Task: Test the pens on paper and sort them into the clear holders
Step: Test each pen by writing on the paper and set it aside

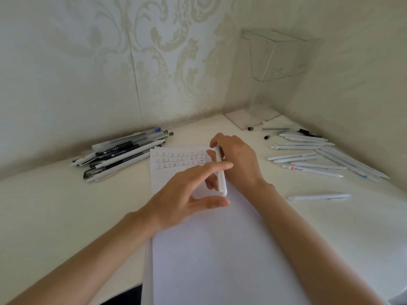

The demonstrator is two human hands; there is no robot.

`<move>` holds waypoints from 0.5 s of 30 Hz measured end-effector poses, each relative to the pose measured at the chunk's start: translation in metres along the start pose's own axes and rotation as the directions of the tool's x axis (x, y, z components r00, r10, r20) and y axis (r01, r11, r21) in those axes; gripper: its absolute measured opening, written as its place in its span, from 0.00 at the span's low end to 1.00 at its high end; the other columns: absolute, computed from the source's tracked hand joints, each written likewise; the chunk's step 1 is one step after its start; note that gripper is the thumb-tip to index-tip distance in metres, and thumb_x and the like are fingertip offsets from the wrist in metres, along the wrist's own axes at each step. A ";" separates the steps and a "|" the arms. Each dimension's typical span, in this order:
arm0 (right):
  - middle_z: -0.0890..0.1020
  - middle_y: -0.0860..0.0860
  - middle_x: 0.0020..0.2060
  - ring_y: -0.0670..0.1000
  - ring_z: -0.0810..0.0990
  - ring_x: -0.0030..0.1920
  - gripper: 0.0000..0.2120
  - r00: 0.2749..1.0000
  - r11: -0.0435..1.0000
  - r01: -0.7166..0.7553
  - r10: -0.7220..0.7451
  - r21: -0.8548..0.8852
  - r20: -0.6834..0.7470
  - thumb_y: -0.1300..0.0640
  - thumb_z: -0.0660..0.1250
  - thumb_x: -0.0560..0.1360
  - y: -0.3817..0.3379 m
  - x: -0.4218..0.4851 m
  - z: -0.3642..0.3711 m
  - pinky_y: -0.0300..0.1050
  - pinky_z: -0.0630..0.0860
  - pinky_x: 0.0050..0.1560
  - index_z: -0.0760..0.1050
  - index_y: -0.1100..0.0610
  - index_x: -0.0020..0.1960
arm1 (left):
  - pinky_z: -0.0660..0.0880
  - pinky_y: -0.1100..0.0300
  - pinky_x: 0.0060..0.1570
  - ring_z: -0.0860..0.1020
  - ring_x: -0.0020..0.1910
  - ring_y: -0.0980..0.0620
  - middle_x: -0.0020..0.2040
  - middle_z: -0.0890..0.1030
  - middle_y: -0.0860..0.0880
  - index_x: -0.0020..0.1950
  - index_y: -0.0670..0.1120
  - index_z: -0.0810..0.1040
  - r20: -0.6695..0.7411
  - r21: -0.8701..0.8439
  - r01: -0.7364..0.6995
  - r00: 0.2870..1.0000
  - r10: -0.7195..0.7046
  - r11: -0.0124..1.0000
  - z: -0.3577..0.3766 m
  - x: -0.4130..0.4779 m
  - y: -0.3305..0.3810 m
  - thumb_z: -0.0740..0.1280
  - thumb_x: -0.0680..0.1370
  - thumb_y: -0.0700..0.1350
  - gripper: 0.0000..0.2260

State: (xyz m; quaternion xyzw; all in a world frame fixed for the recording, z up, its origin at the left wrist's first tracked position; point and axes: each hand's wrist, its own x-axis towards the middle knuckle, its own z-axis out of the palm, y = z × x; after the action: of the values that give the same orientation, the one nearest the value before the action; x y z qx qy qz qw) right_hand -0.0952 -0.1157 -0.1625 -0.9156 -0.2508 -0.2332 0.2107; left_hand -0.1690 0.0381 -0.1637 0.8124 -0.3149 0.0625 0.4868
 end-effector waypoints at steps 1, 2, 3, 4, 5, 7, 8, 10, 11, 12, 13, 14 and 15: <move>0.77 0.49 0.35 0.52 0.74 0.38 0.05 1.000 1.000 0.002 -0.003 0.021 0.012 0.59 0.67 0.75 -0.001 -0.001 0.000 0.50 0.72 0.33 0.75 0.59 0.50 | 0.70 0.72 0.41 0.75 0.49 0.57 0.47 0.76 0.57 0.63 0.57 0.71 -0.003 0.017 -0.020 1.000 0.020 1.000 0.001 0.001 -0.001 0.65 0.72 0.59 0.21; 0.79 0.51 0.38 0.53 0.75 0.41 0.06 0.999 0.998 -0.014 0.012 0.058 0.030 0.60 0.67 0.75 -0.002 -0.002 0.001 0.52 0.74 0.36 0.75 0.59 0.52 | 0.71 0.69 0.44 0.76 0.49 0.57 0.47 0.77 0.57 0.62 0.54 0.74 -0.011 0.023 -0.034 0.999 0.034 0.999 0.001 0.001 -0.002 0.65 0.73 0.60 0.20; 0.80 0.52 0.40 0.53 0.75 0.43 0.08 0.998 0.993 -0.044 0.039 0.111 0.047 0.61 0.67 0.75 -0.002 -0.003 0.000 0.52 0.75 0.40 0.76 0.59 0.53 | 0.72 0.67 0.48 0.76 0.49 0.57 0.48 0.78 0.57 0.60 0.52 0.76 -0.019 0.021 -0.035 0.999 0.035 0.999 0.000 0.001 -0.004 0.64 0.73 0.59 0.20; 0.81 0.52 0.43 0.51 0.75 0.44 0.09 0.995 0.981 -0.085 0.075 0.175 0.062 0.62 0.67 0.74 -0.001 -0.004 -0.002 0.48 0.75 0.43 0.76 0.59 0.55 | 0.72 0.65 0.50 0.77 0.49 0.56 0.48 0.78 0.56 0.60 0.50 0.77 -0.021 0.016 -0.027 0.999 0.028 0.999 0.000 0.001 -0.006 0.64 0.73 0.59 0.20; 0.81 0.51 0.45 0.50 0.75 0.45 0.11 0.991 0.962 -0.127 0.111 0.242 0.077 0.63 0.67 0.74 -0.001 -0.004 -0.004 0.43 0.74 0.46 0.77 0.58 0.56 | 0.71 0.64 0.52 0.77 0.49 0.56 0.48 0.79 0.54 0.60 0.49 0.77 -0.016 0.025 -0.028 0.999 0.028 0.999 0.000 0.001 -0.007 0.64 0.74 0.59 0.20; 0.81 0.51 0.47 0.48 0.76 0.46 0.14 0.984 0.934 -0.177 0.160 0.309 0.081 0.66 0.66 0.73 0.001 -0.009 -0.010 0.32 0.70 0.45 0.77 0.58 0.58 | 0.71 0.64 0.52 0.76 0.49 0.57 0.47 0.78 0.51 0.61 0.49 0.75 0.012 0.112 -0.080 0.997 0.079 0.991 0.002 0.001 -0.006 0.62 0.76 0.57 0.18; 0.81 0.50 0.47 0.48 0.76 0.45 0.15 0.982 0.934 -0.187 0.174 0.304 0.068 0.66 0.65 0.73 0.002 -0.013 -0.013 0.29 0.69 0.45 0.77 0.58 0.58 | 0.70 0.66 0.51 0.75 0.48 0.58 0.47 0.78 0.51 0.61 0.49 0.74 0.030 0.167 -0.120 0.993 0.117 0.979 0.004 0.001 -0.004 0.60 0.77 0.57 0.17; 0.81 0.51 0.47 0.47 0.76 0.45 0.15 0.982 0.943 -0.189 0.187 0.275 0.033 0.67 0.65 0.73 0.003 -0.022 -0.021 0.30 0.69 0.45 0.77 0.58 0.58 | 0.67 0.71 0.51 0.73 0.48 0.59 0.47 0.77 0.51 0.62 0.49 0.72 0.077 0.241 -0.171 0.985 0.157 0.955 0.007 0.001 0.001 0.57 0.79 0.56 0.17; 0.82 0.51 0.47 0.48 0.76 0.45 0.15 0.983 0.950 -0.181 0.180 0.254 0.029 0.68 0.65 0.73 0.004 -0.029 -0.028 0.33 0.71 0.46 0.78 0.58 0.58 | 0.66 0.72 0.51 0.72 0.48 0.59 0.48 0.76 0.52 0.62 0.50 0.71 0.101 0.249 -0.182 0.982 0.162 0.951 0.009 0.001 0.004 0.56 0.79 0.57 0.17; 0.82 0.52 0.47 0.49 0.77 0.45 0.14 0.986 0.959 -0.168 0.163 0.228 0.039 0.67 0.65 0.73 0.005 -0.033 -0.032 0.37 0.72 0.47 0.78 0.59 0.57 | 0.67 0.72 0.51 0.73 0.49 0.59 0.48 0.77 0.52 0.62 0.51 0.70 0.124 0.253 -0.187 0.979 0.160 0.949 0.010 -0.001 0.006 0.55 0.79 0.58 0.17; 0.82 0.53 0.46 0.50 0.77 0.45 0.14 0.987 0.968 -0.157 0.151 0.193 0.046 0.67 0.66 0.73 0.008 -0.039 -0.040 0.40 0.73 0.47 0.78 0.59 0.57 | 0.68 0.71 0.52 0.73 0.50 0.60 0.49 0.77 0.53 0.63 0.52 0.69 0.159 0.249 -0.200 0.974 0.164 0.948 0.013 0.000 0.011 0.55 0.78 0.59 0.18; 0.82 0.54 0.46 0.51 0.77 0.46 0.13 0.987 0.976 -0.158 0.153 0.151 0.045 0.67 0.66 0.73 0.011 -0.046 -0.050 0.43 0.74 0.47 0.78 0.60 0.57 | 0.69 0.70 0.52 0.73 0.51 0.61 0.51 0.76 0.54 0.64 0.53 0.68 0.202 0.243 -0.205 0.967 0.157 0.948 0.018 0.001 0.018 0.55 0.77 0.61 0.19; 0.82 0.54 0.45 0.53 0.77 0.46 0.13 0.985 0.980 -0.170 0.167 0.107 0.035 0.67 0.65 0.73 0.015 -0.054 -0.061 0.46 0.74 0.48 0.78 0.60 0.57 | 0.69 0.69 0.52 0.73 0.52 0.62 0.53 0.76 0.56 0.65 0.55 0.64 0.241 0.232 -0.189 0.962 0.132 0.954 0.023 0.002 0.026 0.56 0.76 0.63 0.20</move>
State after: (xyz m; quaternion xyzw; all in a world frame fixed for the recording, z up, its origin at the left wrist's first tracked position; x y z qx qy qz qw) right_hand -0.1474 -0.1776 -0.1464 -0.9235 -0.1876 -0.1888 0.2762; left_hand -0.1868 0.0096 -0.1551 0.8412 -0.4221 0.0502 0.3342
